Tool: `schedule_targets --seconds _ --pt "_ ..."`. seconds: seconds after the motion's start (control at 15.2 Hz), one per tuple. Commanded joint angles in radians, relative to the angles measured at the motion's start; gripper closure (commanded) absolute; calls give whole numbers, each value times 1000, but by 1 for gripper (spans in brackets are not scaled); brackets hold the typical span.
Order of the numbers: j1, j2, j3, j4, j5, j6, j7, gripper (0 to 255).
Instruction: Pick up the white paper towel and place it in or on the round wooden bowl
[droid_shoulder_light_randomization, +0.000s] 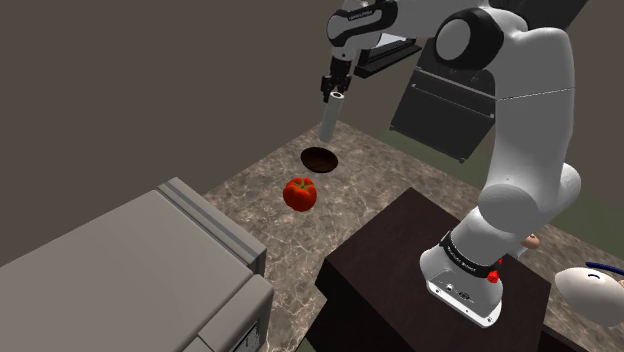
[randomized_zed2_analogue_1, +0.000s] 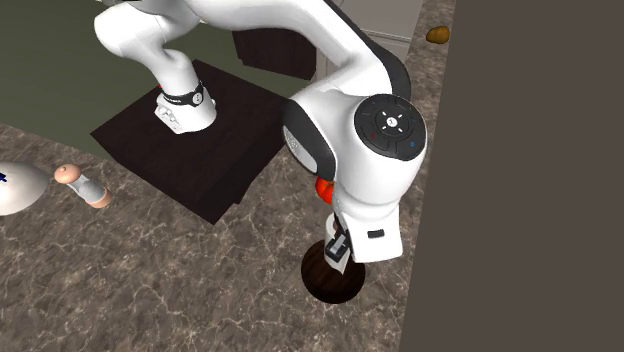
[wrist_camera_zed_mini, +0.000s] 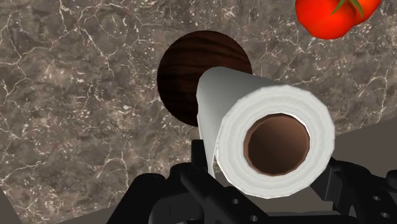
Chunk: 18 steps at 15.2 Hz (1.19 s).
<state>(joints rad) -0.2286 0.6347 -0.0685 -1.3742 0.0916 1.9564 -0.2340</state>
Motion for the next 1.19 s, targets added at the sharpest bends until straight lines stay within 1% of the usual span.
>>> schedule_targets --seconds 0.0,1.12 --pt "-1 8 0 -13 1 21 -2 255" --pt "-3 117 7 -67 12 184 -14 255"
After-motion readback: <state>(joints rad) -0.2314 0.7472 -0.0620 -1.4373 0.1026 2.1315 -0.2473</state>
